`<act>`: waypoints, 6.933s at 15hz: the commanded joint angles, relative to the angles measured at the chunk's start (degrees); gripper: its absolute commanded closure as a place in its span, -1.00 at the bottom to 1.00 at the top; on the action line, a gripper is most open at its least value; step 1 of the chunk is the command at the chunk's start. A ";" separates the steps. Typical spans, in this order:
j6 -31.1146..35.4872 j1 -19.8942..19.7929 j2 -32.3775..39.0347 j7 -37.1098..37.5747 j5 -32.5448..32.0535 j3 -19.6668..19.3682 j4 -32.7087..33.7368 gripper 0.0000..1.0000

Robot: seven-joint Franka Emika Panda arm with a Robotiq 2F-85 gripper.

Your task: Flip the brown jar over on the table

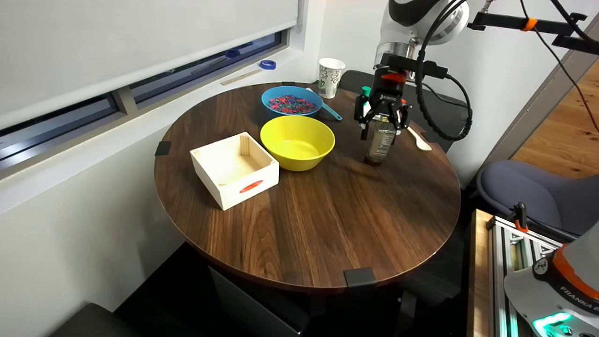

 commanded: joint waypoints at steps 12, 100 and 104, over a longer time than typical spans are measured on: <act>-1.09 3.47 -1.24 4.39 -4.55 0.70 1.30 0.54; 40.80 9.17 -22.83 24.63 -32.50 6.28 -26.36 -1.00; 36.84 9.50 -22.22 8.58 -16.04 2.82 -25.16 -1.00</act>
